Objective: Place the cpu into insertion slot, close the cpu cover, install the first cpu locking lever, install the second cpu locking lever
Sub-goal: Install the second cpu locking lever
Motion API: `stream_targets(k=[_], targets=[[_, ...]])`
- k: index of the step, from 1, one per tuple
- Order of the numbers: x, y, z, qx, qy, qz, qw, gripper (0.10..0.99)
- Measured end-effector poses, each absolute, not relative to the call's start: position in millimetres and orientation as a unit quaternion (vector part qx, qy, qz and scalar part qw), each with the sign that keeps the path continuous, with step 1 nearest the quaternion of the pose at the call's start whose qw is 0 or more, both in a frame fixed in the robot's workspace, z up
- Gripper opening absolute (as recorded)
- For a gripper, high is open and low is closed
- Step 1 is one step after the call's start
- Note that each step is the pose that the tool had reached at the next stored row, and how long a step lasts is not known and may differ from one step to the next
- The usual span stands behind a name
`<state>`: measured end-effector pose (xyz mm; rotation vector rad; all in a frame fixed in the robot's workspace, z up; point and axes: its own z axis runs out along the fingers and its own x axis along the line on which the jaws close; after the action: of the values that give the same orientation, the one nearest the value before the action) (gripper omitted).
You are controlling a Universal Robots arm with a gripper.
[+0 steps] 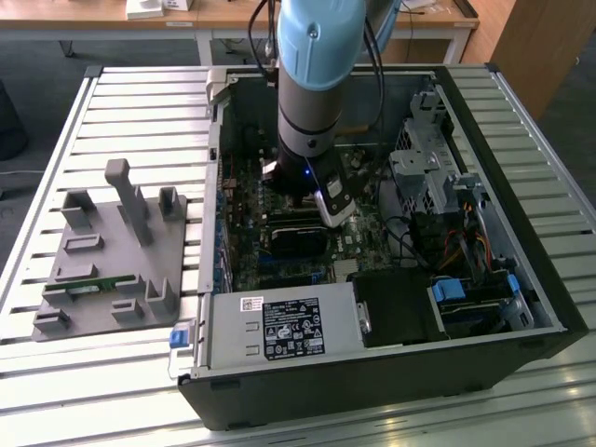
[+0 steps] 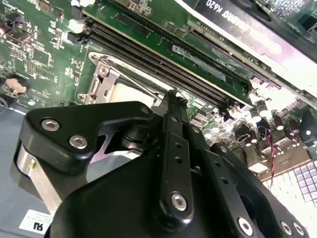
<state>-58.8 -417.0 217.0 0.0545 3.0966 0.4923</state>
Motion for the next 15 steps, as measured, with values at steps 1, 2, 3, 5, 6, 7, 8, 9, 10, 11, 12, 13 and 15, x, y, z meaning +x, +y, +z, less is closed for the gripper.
stream_targets(k=[1, 2, 3, 5, 6, 7, 8, 9, 10, 11, 12, 13, 15], targets=[[-59.2, -416.9, 215.5, 0.017, 0.987, 0.157, 0.003, 0.106], [-59.4, -417.0, 213.9, 0.017, 0.987, 0.157, 0.003, 0.106], [-59.7, -417.0, 212.3, 0.017, 0.987, 0.157, 0.003, 0.106], [-60.6, -416.9, 209.3, 0.017, 0.987, 0.157, 0.003, 0.106], [-61.1, -417.0, 208.8, 0.017, 0.987, 0.157, 0.003, 0.106], [-62.0, -417.1, 208.8, 0.017, 0.987, 0.158, 0.003, 0.106], [-63.2, -417.2, 208.7, 0.017, 0.987, 0.161, 0.003, 0.106], [-65.2, -417.6, 208.6, 0.017, 0.986, 0.166, 0.003, 0.106], [-65.6, -417.6, 208.4, 0.017, 0.986, 0.167, 0.003, 0.106], [-66.4, -417.7, 208.1, 0.017, 0.986, 0.168, 0.003, 0.106], [-67.7, -417.8, 207.8, 0.017, 0.986, 0.169, 0.003, 0.106], [-68.5, -417.8, 207.3, 0.017, 0.985, 0.169, 0.003, 0.106], [-69.9, -418.1, 205.9, 0.017, 0.985, 0.169, 0.003, 0.106]])
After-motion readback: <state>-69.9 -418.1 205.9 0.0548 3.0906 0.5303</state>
